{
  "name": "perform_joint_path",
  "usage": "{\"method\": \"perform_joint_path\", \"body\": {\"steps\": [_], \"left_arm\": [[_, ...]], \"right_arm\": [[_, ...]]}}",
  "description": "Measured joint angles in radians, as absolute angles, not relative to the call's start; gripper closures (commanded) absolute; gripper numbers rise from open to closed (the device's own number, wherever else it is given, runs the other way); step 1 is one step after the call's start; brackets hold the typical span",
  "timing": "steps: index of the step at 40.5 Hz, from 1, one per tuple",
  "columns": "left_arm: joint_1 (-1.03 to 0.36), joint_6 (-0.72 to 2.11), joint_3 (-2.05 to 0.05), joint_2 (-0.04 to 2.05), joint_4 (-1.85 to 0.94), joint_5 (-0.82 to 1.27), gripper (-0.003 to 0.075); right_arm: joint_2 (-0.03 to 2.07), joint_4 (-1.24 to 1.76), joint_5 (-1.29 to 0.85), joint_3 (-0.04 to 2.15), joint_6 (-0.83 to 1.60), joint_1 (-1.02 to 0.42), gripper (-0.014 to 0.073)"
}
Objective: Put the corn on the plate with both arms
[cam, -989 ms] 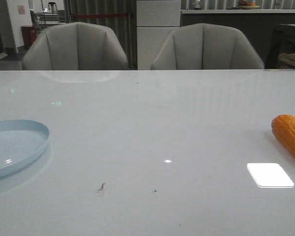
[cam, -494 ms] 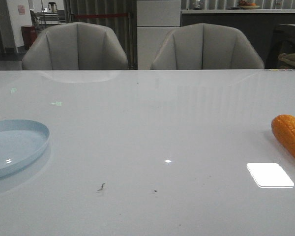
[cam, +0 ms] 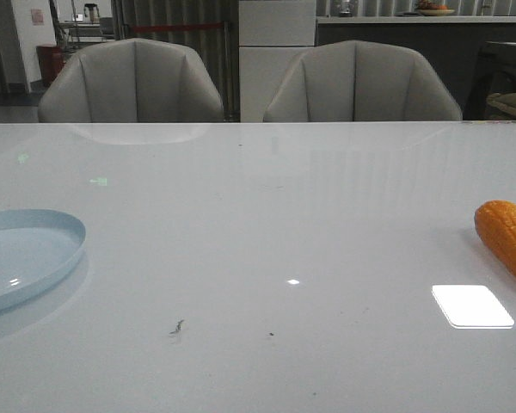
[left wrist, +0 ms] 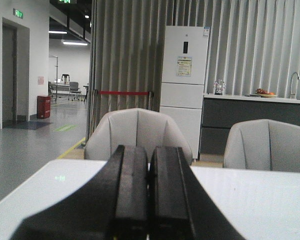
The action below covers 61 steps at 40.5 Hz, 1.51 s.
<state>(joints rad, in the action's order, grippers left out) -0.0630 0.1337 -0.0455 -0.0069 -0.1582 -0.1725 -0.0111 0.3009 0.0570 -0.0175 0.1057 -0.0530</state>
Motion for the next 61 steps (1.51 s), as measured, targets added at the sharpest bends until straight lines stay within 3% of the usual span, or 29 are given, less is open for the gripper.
{"method": "perform_joint_path", "body": {"steps": [15,29,36,45,57,61], "left_arm": [[-0.063,0.134,-0.345,0.035,-0.146,-0.060,0.0627],[-0.063,0.134,-0.595,0.362,-0.119,0.104,0.0627],[-0.063,0.134,-0.603,0.497,-0.119,0.201,0.0627],[-0.063,0.134,-0.571,0.605,-0.117,0.472,0.0627],[-0.063,0.134,-0.411,0.628,-0.117,0.292,0.0626],[-0.063,0.134,-0.385,0.628,-0.117,0.239,0.0622]], "right_arm": [[0.002,0.322,-0.009,0.348,0.097,-0.053,0.0537],[0.318,0.322,-0.121,0.542,0.097,-0.053,0.0537],[0.472,0.322,-0.244,0.542,0.097,-0.053,0.0537],[0.618,0.320,-0.386,0.536,0.097,-0.053,0.0537],[0.725,0.320,-0.437,0.532,0.097,-0.053,0.0529],[0.730,0.320,-0.437,0.532,0.097,-0.053,0.0450]]}}
